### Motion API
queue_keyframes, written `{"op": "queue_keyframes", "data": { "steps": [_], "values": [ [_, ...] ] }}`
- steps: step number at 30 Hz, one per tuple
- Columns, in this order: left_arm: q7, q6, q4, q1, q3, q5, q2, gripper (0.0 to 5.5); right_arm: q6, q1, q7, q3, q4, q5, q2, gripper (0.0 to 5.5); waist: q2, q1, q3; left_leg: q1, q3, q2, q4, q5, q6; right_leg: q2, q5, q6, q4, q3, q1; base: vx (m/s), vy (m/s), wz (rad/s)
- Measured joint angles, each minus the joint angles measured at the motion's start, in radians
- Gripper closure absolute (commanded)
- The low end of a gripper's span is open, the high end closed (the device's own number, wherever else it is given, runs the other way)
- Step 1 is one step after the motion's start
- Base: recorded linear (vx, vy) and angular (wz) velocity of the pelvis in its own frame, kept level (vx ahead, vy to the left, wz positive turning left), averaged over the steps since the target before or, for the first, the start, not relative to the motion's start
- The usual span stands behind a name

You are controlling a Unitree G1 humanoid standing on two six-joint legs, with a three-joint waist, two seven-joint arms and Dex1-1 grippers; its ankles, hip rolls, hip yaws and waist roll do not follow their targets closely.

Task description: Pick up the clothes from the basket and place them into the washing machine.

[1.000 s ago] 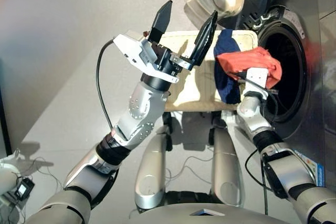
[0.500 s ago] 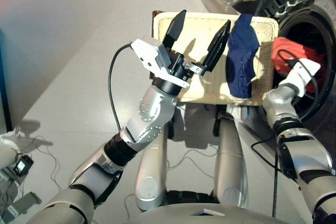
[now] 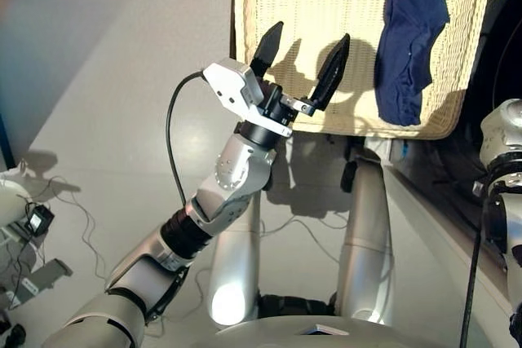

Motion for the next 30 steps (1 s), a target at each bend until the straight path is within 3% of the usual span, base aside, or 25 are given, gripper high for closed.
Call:
{"op": "queue_keyframes", "data": {
  "steps": [4,5,6,11,16,20,22,25,30],
  "values": [
    [0.006,-0.001,0.000,-0.004,0.021,-0.001,0.030,0.00,-0.009,-0.030,0.004,-0.025,0.067,0.094,-0.013,5.50,-0.001,-0.001,0.001,-0.002,0.006,-0.001,0.030,-0.022,0.009,-0.001,-0.006,0.010,0.015,0.008,0.002,0.000,0.000,0.000],
    [0.012,-0.001,0.000,-0.007,0.023,-0.001,0.029,0.00,-0.010,-0.031,0.005,-0.026,0.067,0.109,-0.017,4.55,-0.001,-0.001,0.001,-0.002,0.009,-0.001,0.034,-0.025,0.011,-0.001,-0.007,0.012,0.017,0.011,0.002,0.000,0.000,0.000],
    [0.017,-0.001,0.000,-0.010,0.024,-0.001,0.030,0.00,-0.011,-0.033,0.009,-0.026,0.068,0.118,-0.018,0.00,-0.002,-0.002,0.001,-0.002,0.010,-0.001,0.040,-0.030,0.012,0.000,-0.008,0.014,0.018,0.012,0.003,0.000,0.000,0.000],
    [0.032,-0.001,0.000,-0.038,0.024,-0.001,0.026,0.00,-0.053,-0.036,0.026,-0.027,0.053,0.159,-0.019,0.00,-0.002,-0.005,0.001,0.001,0.027,0.002,0.065,-0.049,0.030,0.006,-0.014,0.027,0.024,0.032,0.008,0.000,0.000,0.000],
    [0.036,-0.001,0.000,-0.034,0.034,-0.001,0.021,0.00,-0.074,-0.027,0.032,-0.017,-0.006,0.164,0.015,0.00,-0.003,-0.012,0.002,0.026,0.032,0.003,0.051,-0.050,0.033,0.010,-0.009,0.030,0.003,0.037,0.032,0.000,0.000,0.000],
    [0.035,-0.002,0.000,-0.023,0.046,0.001,0.006,0.00,-0.070,0.111,0.111,0.114,-0.242,0.030,0.107,0.00,-0.012,-0.032,0.003,0.080,0.044,0.006,0.018,-0.050,0.033,0.012,-0.009,0.031,-0.025,0.041,0.078,0.000,0.000,0.000],
    [0.035,-0.002,0.000,-0.013,0.053,0.002,-0.005,0.00,-0.069,0.167,0.121,0.126,-0.314,-0.022,0.158,0.00,-0.015,-0.033,0.002,0.108,0.052,0.008,-0.001,-0.051,0.033,0.013,-0.010,0.032,-0.037,0.044,0.100,0.000,0.000,0.000],
    [0.035,-0.002,0.000,0.005,0.067,0.002,-0.016,0.00,-0.070,0.266,0.121,0.138,-0.456,-0.122,0.266,0.00,-0.031,-0.056,0.003,0.141,0.055,0.011,-0.027,-0.051,0.031,0.017,-0.011,0.029,-0.056,0.044,0.128,0.000,0.000,0.000],
    [0.028,-0.002,0.000,0.019,0.092,0.002,-0.031,0.00,-0.066,0.407,0.233,0.239,-0.612,-0.208,0.286,0.00,-0.033,-0.065,0.003,0.193,0.070,0.013,-0.064,-0.052,0.030,0.019,-0.012,0.030,-0.083,0.050,0.169,0.000,0.000,0.000]
  ]
}}
